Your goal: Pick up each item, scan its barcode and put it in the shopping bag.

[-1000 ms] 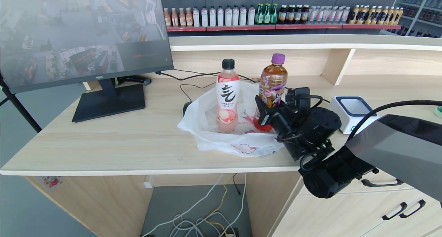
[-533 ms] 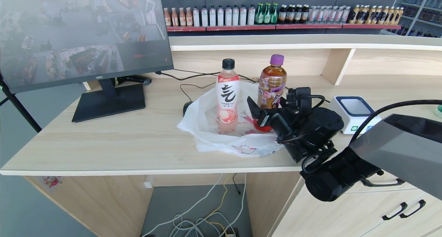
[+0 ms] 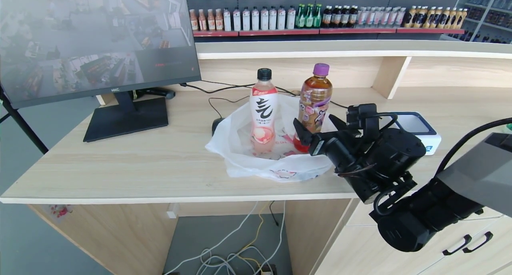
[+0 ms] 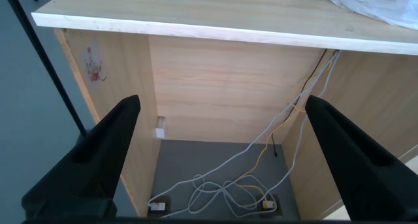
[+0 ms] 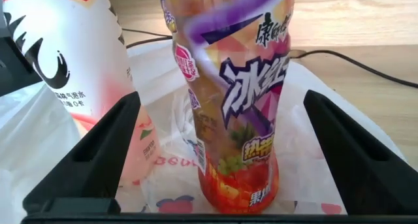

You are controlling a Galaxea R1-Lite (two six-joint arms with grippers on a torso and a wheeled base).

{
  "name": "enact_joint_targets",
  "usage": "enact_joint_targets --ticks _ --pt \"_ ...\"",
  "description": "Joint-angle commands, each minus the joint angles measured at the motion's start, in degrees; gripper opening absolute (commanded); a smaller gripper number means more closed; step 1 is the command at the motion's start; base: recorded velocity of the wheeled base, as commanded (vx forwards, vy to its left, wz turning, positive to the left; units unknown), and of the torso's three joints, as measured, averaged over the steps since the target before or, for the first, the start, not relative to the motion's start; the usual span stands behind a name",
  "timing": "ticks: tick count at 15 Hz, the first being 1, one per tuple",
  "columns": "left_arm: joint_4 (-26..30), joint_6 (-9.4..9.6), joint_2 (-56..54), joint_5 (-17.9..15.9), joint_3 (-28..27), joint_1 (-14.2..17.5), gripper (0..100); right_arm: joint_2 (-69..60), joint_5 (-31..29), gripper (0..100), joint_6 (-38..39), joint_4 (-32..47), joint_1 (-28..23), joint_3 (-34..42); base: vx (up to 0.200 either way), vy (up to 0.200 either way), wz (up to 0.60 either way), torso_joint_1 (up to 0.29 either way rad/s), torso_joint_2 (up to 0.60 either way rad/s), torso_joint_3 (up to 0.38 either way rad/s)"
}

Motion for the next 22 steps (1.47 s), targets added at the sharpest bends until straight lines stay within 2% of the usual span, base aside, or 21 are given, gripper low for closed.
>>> enact_joint_targets --ticks 1,4,7,10,11,13,22 --pt "0.00 -0.02 -0.02 0.00 0.00 0.00 100 -4.06 -0.01 100 -0.03 -0.06 1.12 2.73 0.000 0.000 0.00 0.000 0.00 0.000" --pt "0.00 -0.02 -0.02 0.00 0.00 0.00 100 -6.96 -0.19 100 -0.38 -0.06 2.97 5.46 0.000 0.000 0.00 0.000 0.00 0.000" --pt "0.00 -0.02 -0.02 0.00 0.00 0.00 100 -12.06 -0.19 100 -1.08 -0.06 3.14 11.43 0.000 0.000 0.00 0.000 0.00 0.000" --pt "0.00 -0.02 -0.02 0.00 0.00 0.00 100 -14.61 -0.19 100 -1.08 -0.06 5.34 13.10 0.000 0.000 0.00 0.000 0.00 0.000" --pt "0.00 -0.02 -0.02 0.00 0.00 0.00 100 -16.89 -0.19 100 -1.08 -0.06 7.36 16.18 0.000 0.000 0.00 0.000 0.00 0.000" --pt "0.00 -0.02 -0.02 0.00 0.00 0.00 100 -20.32 -0.19 100 -1.08 -0.06 7.71 19.17 0.000 0.000 0.00 0.000 0.00 0.000" --pt "0.00 -0.02 -0.02 0.00 0.00 0.00 100 -25.68 -0.19 100 -1.17 -0.06 7.80 18.73 0.000 0.000 0.00 0.000 0.00 0.000"
